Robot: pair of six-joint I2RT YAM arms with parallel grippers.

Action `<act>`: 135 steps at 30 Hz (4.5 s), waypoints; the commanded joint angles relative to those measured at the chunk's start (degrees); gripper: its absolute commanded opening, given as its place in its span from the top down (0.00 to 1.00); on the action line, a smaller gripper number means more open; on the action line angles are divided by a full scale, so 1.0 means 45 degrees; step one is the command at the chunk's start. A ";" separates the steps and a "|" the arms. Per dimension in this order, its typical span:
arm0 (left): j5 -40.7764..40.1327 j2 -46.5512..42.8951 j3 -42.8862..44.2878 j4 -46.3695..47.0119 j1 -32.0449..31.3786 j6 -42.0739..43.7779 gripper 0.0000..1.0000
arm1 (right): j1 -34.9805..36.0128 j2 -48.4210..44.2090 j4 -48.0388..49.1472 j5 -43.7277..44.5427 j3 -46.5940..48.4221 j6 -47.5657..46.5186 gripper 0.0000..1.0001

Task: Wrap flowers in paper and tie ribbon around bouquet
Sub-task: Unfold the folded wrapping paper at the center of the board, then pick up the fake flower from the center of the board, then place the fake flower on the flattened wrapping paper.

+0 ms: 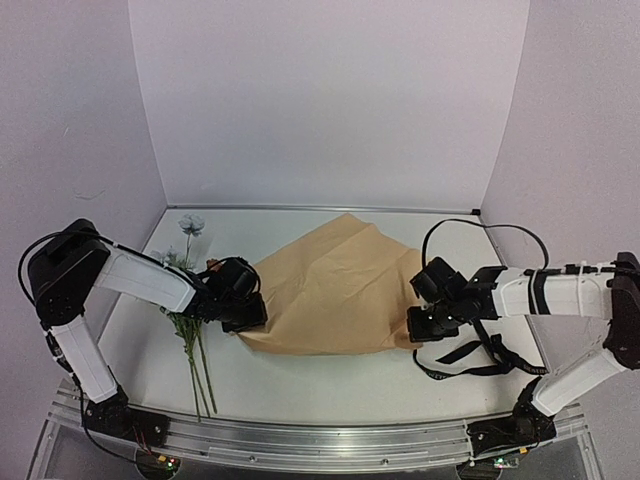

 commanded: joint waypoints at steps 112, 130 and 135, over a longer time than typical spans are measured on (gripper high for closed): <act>-0.4087 -0.5667 0.2409 -0.9503 0.2014 0.1321 1.00 | -0.2790 0.0662 -0.3042 0.0249 0.2495 0.1842 0.02; -0.1435 -0.1556 0.6435 -0.7090 0.0621 0.1689 1.00 | -0.5805 -0.0465 -0.2170 -0.1521 0.0382 0.2895 0.02; -0.0875 -0.0172 0.7668 -0.6622 0.0532 0.2122 1.00 | -0.6541 -0.0283 0.0150 -0.2945 -0.0826 0.4076 0.02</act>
